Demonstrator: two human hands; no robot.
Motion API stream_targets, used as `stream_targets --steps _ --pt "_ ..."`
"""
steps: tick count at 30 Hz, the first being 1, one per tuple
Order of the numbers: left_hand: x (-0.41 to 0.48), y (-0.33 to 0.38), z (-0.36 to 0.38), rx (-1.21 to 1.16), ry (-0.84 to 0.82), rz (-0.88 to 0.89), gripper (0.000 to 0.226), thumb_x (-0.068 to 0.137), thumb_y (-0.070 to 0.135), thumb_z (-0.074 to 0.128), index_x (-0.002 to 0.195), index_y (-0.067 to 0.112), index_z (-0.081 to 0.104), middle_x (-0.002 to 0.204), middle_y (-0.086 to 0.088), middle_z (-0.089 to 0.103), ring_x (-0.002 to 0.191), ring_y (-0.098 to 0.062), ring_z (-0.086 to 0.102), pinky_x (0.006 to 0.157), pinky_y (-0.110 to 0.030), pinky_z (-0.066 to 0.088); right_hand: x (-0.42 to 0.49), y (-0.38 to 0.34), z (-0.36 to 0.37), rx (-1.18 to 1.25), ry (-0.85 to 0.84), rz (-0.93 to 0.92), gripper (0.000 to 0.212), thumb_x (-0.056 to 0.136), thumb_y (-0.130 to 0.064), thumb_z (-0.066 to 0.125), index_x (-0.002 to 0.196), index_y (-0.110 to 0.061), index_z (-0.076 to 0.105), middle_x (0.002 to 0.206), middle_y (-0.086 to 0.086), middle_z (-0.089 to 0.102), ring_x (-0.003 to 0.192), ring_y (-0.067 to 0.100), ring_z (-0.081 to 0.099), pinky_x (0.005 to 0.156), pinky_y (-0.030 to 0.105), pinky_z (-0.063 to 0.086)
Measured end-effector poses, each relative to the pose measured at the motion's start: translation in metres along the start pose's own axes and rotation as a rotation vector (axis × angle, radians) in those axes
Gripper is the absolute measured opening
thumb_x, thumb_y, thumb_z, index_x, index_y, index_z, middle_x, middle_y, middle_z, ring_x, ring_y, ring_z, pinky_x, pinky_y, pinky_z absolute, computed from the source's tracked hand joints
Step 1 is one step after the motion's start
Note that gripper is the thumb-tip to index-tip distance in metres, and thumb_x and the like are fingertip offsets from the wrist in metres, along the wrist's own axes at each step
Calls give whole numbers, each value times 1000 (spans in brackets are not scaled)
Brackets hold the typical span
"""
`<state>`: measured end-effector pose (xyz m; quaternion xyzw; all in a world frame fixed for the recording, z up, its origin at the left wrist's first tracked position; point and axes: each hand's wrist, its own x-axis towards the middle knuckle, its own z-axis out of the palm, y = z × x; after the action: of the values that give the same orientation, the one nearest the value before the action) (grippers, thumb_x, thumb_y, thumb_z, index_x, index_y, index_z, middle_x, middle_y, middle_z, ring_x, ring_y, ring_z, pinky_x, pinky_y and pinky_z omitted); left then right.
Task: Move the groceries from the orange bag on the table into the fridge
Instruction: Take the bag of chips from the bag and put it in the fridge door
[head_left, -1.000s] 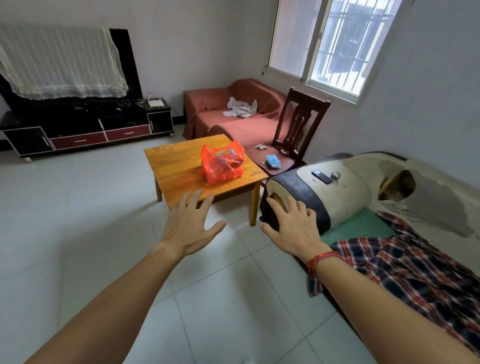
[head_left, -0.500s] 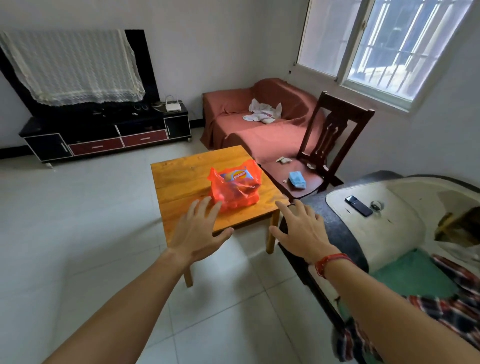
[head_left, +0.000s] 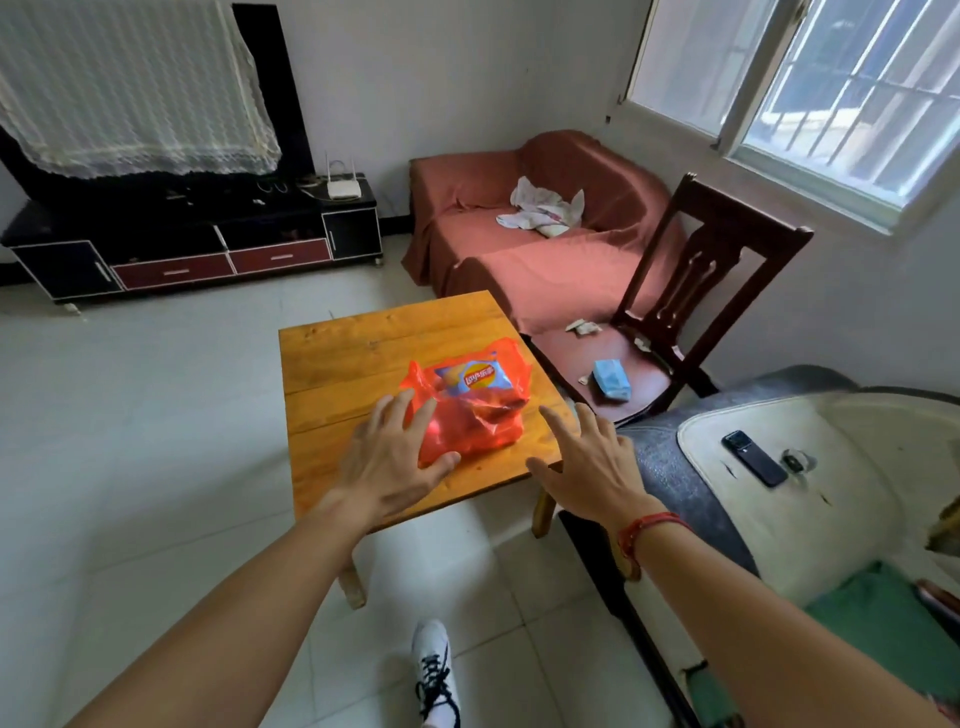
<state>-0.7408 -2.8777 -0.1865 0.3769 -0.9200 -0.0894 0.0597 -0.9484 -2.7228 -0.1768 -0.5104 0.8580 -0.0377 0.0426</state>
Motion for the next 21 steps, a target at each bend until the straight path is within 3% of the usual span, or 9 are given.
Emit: stream_targets --steps 10,15,21 --pt "143 -51 27 -51 -65 -43 95 73 79 22 152 26 28 159 -4 24 145 -28 21 107 -48 39 162 2 21 -5 -77 13 78 91 -67 49 156 -36 20 155 14 33 134 37 41 102 51 44" --pt "198 -69 43 -72 -131 -61 82 85 70 44 153 27 25 160 -3 19 147 -27 17 109 -48 36 221 5 34 15 -120 24 78 91 -68 49 155 -34 19 149 13 38 131 37 41 99 50 47" --pt "239 -74 59 -101 -189 -84 84 83 69 43 153 26 27 160 -3 20 146 -28 17 108 -49 36 263 12 49 36 -175 33 81 91 -67 48 157 -31 18 145 11 40 126 35 45 99 49 45"
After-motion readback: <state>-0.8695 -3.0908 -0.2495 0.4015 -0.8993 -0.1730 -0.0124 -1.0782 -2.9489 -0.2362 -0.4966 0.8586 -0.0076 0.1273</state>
